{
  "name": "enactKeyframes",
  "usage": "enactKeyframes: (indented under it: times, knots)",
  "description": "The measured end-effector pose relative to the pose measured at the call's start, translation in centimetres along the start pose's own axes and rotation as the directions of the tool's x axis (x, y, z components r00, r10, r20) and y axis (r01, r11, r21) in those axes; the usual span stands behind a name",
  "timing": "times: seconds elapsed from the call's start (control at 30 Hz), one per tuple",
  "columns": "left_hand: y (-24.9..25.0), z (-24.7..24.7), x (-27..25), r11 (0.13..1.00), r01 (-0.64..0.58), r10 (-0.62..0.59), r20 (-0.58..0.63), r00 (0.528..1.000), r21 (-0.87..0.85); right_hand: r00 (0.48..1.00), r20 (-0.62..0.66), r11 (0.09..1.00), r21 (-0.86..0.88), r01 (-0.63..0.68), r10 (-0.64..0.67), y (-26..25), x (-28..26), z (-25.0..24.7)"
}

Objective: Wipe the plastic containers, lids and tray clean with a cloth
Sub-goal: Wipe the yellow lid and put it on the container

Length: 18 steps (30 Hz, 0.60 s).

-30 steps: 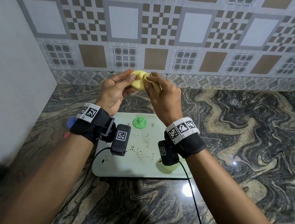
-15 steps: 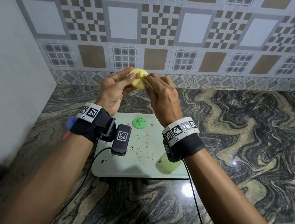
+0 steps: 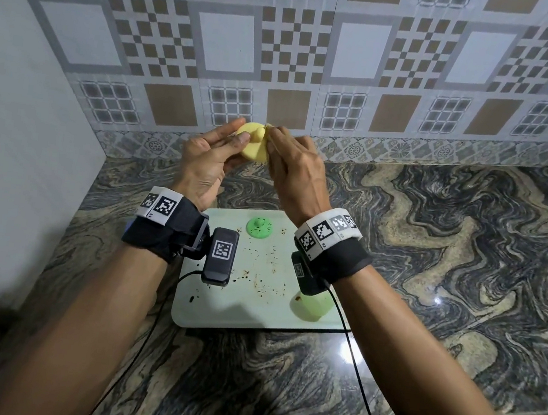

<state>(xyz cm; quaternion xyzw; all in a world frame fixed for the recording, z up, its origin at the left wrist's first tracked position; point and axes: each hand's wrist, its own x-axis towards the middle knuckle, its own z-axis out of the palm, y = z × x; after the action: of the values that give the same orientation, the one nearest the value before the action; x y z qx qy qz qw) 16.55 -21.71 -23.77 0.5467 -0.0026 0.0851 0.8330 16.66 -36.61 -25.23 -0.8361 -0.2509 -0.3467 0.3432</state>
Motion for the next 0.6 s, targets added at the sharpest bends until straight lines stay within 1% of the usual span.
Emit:
enactKeyframes:
  times: [0.07, 0.1, 0.13, 0.27, 0.37, 0.43, 0.53, 0.6]
  knots:
    - [0.2, 0.2, 0.0, 1.0, 0.01, -0.01, -0.003, 1.0, -0.012, 0.993, -0.033, 0.988, 0.109, -0.109, 0.113, -0.2, 0.3, -0.4]
    - [0.2, 0.2, 0.0, 1.0, 0.013, -0.013, -0.002, 1.0, -0.018, 0.986, -0.025, 0.974, 0.157, -0.16, 0.166, -0.4, 0.4, -0.6]
    - [0.3, 0.3, 0.1, 1.0, 0.015, -0.015, 0.002, 1.0, -0.022, 0.982, -0.011, 0.966, 0.18, -0.184, 0.189, -0.5, 0.5, -0.8]
    - [0.3, 0.5, 0.3, 1.0, 0.021, -0.021, 0.023, 0.999, -0.006, 0.996, 0.028, 0.993, 0.077, -0.091, 0.089, 0.1, 0.7, -0.7]
    - [0.2, 0.5, 0.4, 0.999, 0.032, -0.032, 0.007, 0.999, -0.015, 1.0, -0.019, 0.999, 0.045, -0.022, 0.022, 0.9, 0.4, -0.5]
    - [0.2, 0.5, 0.6, 0.999, 0.036, -0.037, -0.009, 0.999, -0.027, 0.999, -0.025, 1.0, 0.002, 0.025, -0.025, 0.9, -0.1, -0.5]
    - [0.2, 0.6, 0.8, 0.999, 0.034, -0.035, -0.015, 0.999, -0.014, 0.995, 0.034, 0.987, -0.126, 0.1, -0.096, 0.6, -0.5, -0.3]
    - [0.2, 0.6, 0.8, 1.0, 0.025, -0.025, -0.014, 1.0, -0.004, 0.993, 0.055, 0.975, -0.189, 0.116, -0.108, 0.5, -0.3, -0.1]
